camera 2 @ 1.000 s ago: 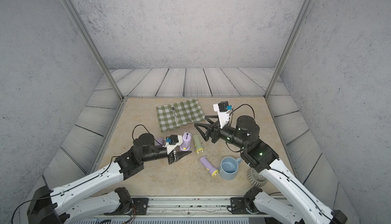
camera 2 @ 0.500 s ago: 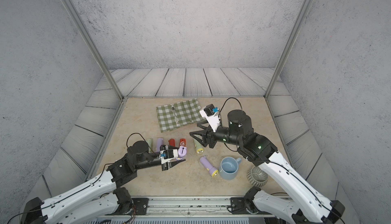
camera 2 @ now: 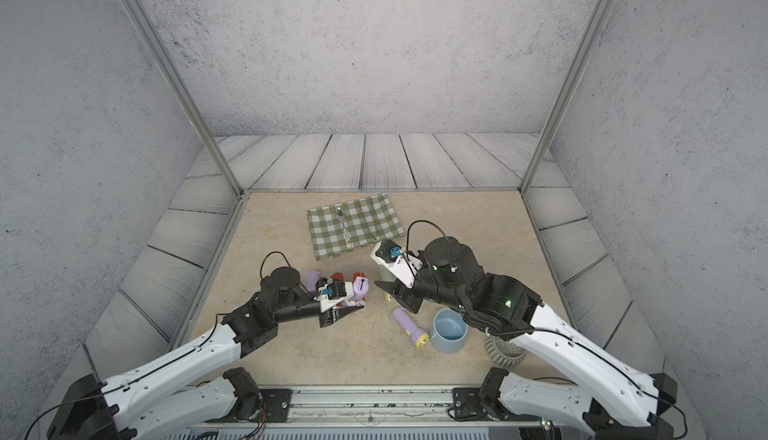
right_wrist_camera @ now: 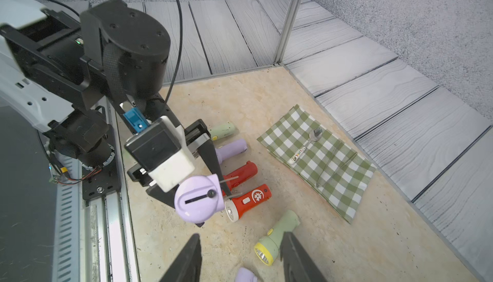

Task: Close the plug at the bottom of the flashlight
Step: Close the plug of the flashlight.

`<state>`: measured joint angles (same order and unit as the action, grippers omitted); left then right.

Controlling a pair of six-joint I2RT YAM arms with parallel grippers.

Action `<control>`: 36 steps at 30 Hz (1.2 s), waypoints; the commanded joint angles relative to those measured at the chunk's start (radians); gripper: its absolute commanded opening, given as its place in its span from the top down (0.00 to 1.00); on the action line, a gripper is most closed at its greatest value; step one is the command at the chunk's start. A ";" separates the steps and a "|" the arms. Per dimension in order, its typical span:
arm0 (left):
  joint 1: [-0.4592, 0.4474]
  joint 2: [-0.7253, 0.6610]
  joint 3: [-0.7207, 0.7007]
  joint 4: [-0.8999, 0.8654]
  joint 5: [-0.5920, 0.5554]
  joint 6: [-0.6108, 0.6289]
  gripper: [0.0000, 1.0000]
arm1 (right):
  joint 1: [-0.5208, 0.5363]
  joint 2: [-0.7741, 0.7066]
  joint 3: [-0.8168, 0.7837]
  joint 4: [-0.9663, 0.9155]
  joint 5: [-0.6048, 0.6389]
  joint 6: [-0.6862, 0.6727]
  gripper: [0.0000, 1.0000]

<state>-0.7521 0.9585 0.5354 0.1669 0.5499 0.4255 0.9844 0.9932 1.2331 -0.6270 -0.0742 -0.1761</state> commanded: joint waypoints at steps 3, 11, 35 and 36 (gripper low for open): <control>0.019 0.014 0.026 0.047 0.057 -0.014 1.00 | 0.048 0.036 0.013 -0.029 0.056 -0.058 0.46; 0.040 0.049 0.033 0.064 0.097 -0.019 1.00 | 0.093 0.100 0.038 -0.021 0.095 -0.101 0.39; 0.076 0.100 0.035 0.092 0.176 -0.024 1.00 | 0.096 0.202 0.088 0.001 0.121 -0.127 0.56; 0.076 0.100 0.035 0.092 0.177 -0.024 1.00 | 0.096 0.205 0.085 0.002 0.118 -0.127 0.56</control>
<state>-0.6823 1.0626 0.5415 0.2241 0.6876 0.4034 1.0790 1.1881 1.2896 -0.6319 0.0368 -0.3038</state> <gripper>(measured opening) 0.479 0.439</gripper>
